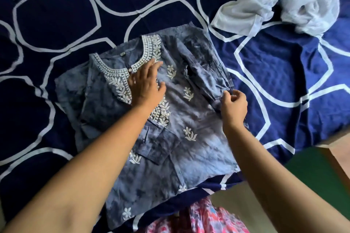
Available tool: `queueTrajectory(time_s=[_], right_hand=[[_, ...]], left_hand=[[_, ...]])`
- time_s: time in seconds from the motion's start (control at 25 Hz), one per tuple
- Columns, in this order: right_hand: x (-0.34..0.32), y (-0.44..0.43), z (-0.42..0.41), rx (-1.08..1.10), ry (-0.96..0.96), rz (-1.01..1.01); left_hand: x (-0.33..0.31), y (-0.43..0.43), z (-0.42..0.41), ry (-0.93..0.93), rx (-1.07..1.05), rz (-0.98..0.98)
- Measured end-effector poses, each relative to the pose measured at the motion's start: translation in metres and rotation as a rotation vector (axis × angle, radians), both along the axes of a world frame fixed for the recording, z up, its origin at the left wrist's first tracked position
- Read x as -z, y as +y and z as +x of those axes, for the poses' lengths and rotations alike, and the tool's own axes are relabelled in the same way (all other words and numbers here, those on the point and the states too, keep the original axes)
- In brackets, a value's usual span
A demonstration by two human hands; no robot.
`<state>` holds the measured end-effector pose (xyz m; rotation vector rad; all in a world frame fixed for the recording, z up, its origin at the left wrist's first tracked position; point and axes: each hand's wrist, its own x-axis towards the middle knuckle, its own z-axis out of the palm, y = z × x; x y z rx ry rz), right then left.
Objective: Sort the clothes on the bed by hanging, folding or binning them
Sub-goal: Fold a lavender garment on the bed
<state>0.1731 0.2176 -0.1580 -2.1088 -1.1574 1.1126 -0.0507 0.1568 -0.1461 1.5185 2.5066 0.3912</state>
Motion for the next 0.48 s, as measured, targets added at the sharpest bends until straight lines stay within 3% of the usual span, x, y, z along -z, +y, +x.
queueTrajectory(time_s=[0.12,0.2,0.28,0.36,0.44,0.48], right_hand=[[0.006,0.033,-0.003,0.026,0.226,-0.219],[0.007,0.044,-0.010,-0.035,0.353,-0.217],[0.003,0.050,-0.012,0.002,0.449,-0.160],[-0.005,0.057,-0.010,0.105,0.609,-0.098],[-0.014,0.065,-0.006,0.166,0.723,-0.067],[-0.022,0.065,-0.006,0.162,0.734,-0.020]], left_hand=[[0.015,0.019,0.045,-0.138,0.110,-0.168],[0.027,0.020,0.063,-0.223,0.087,-0.166],[0.032,0.025,0.071,-0.332,-0.051,0.006],[0.025,0.039,0.075,-0.582,-0.274,0.105],[0.017,0.060,0.076,-0.858,-0.441,0.089],[0.012,0.068,0.076,-0.898,-0.458,0.048]])
